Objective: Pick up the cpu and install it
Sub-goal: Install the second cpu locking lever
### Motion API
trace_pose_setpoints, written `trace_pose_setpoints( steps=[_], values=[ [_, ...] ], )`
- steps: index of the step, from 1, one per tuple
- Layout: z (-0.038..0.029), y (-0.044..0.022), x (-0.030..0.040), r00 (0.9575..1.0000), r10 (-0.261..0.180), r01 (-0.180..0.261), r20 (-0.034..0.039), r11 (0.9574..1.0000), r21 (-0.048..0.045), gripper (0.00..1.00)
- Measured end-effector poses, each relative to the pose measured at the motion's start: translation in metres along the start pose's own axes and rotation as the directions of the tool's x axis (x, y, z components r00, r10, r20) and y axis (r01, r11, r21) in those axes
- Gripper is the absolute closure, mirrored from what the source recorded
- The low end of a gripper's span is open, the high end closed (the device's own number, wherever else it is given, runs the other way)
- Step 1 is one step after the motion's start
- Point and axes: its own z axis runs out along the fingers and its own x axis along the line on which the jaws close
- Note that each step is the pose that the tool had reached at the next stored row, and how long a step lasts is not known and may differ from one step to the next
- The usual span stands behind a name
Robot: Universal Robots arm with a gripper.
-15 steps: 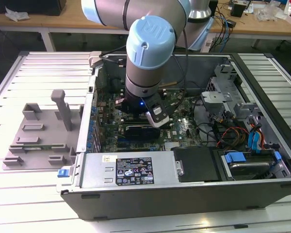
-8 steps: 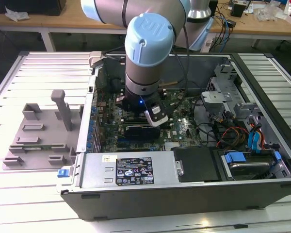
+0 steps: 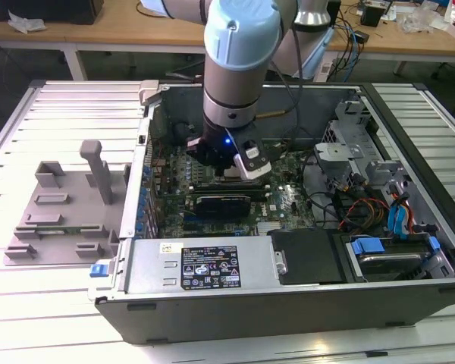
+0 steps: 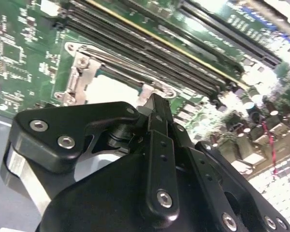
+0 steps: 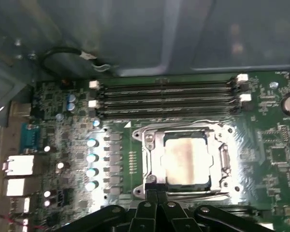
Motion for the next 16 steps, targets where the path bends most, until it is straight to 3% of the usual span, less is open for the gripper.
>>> trace_pose_setpoints(
  steps=[5, 9, 10, 13, 15, 16],
  values=[
    [0.0033, 0.0097, -0.0057, 1.0000, 0.000, 0.000, 0.0001, 1.0000, 0.0000, 0.89],
    [0.0036, 0.0117, -0.0220, 1.0000, 0.002, -0.002, -0.0010, 1.0000, 0.0010, 0.89],
    [0.0035, 0.0127, -0.0300, 1.0000, 0.003, -0.003, -0.0025, 1.0000, 0.0026, 0.89],
    [0.0042, 0.0160, -0.0320, 1.0000, 0.003, -0.003, -0.0025, 0.9999, 0.0100, 0.89],
    [0.0054, 0.0195, -0.0299, 0.9999, 0.000, 0.000, 0.0145, 0.9996, 0.0276, 0.89],
    [0.0068, 0.0248, -0.0282, 0.9996, -0.002, 0.000, 0.0275, 0.9976, 0.0685, 0.89]
  ],
)
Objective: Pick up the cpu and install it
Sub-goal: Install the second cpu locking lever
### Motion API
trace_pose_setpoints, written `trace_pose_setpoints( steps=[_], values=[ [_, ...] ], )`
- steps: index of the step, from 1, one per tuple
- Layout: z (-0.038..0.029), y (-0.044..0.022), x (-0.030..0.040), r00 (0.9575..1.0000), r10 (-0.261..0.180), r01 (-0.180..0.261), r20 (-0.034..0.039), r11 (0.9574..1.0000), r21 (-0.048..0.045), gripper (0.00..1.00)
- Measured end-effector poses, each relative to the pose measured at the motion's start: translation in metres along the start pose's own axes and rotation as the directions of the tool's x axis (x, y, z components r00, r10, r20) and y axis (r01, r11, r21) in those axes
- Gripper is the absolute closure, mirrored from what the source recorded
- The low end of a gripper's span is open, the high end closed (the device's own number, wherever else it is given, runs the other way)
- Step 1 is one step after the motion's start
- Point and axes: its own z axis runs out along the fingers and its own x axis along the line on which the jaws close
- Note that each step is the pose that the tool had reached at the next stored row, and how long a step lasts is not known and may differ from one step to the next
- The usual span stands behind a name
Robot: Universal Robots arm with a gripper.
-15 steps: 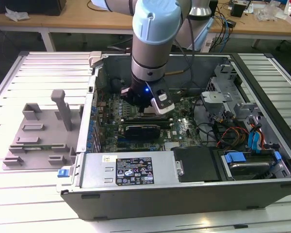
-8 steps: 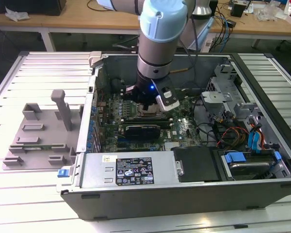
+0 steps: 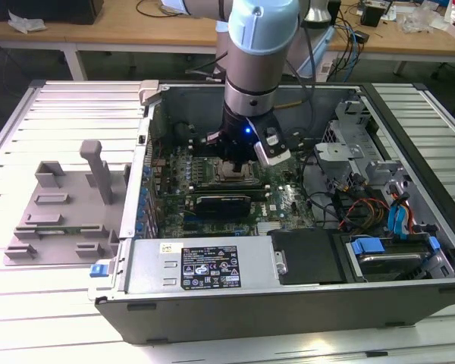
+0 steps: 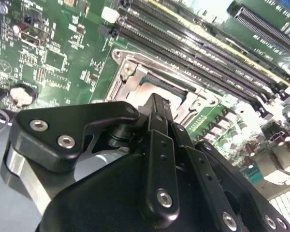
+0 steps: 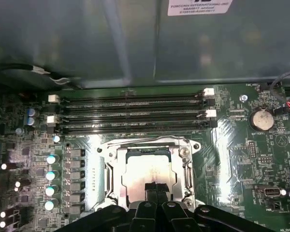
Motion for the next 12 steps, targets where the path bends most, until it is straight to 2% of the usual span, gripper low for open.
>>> trace_pose_setpoints(
  steps=[1, 3, 5, 6, 8, 12],
  values=[
    [0.0003, 0.0021, 0.0006, 1.0000, 0.000, 0.000, 0.0032, 0.9997, 0.0243, 0.89],
    [0.0007, 0.0047, 0.0015, 1.0000, -0.001, 0.000, 0.0054, 0.9986, 0.0530, 0.89],
    [0.0014, 0.0095, 0.0024, 1.0000, 0.000, 0.000, 0.0070, 0.9972, 0.0750, 0.89],
    [0.0019, 0.0132, 0.0026, 1.0000, -0.001, 0.000, 0.0088, 0.9966, 0.0821, 0.89],
    [0.0019, 0.0177, 0.0031, 0.9999, -0.001, 0.000, 0.0101, 0.9947, 0.1033, 0.89],
    [-0.0111, 0.0210, 0.0033, 0.9999, -0.001, 0.000, 0.0109, 0.9944, 0.1058, 0.89]
  ],
)
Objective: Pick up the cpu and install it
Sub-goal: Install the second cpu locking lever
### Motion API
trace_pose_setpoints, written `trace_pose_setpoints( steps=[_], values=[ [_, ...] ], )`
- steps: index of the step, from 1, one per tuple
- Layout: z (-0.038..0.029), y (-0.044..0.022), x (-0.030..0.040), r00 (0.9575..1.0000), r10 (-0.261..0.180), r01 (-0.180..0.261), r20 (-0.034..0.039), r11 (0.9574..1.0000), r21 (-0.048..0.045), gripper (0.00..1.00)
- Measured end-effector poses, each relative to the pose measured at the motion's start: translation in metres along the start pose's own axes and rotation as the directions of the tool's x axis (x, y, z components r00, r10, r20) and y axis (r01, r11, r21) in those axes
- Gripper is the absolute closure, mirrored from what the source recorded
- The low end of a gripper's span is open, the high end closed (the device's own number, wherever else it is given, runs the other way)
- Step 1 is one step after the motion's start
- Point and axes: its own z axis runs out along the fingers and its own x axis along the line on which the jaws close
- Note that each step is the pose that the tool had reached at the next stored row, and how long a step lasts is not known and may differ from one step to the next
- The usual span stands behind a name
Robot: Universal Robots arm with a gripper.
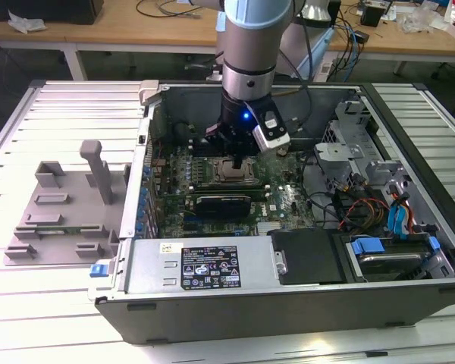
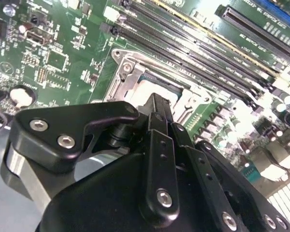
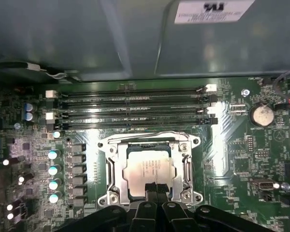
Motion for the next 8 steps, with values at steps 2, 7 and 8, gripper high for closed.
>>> trace_pose_setpoints(
  steps=[2, 7, 8],
  values=[
    [-0.0074, 0.0007, 0.0001, 1.0000, 0.000, 0.000, 0.0003, 1.0000, 0.0001, 0.89],
    [-0.0083, 0.0010, 0.0001, 1.0000, 0.000, 0.000, 0.0012, 1.0000, 0.0000, 0.89],
    [-0.0082, 0.0010, 0.0000, 1.0000, 0.000, 0.000, 0.0012, 1.0000, -0.0001, 0.89]
  ],
)
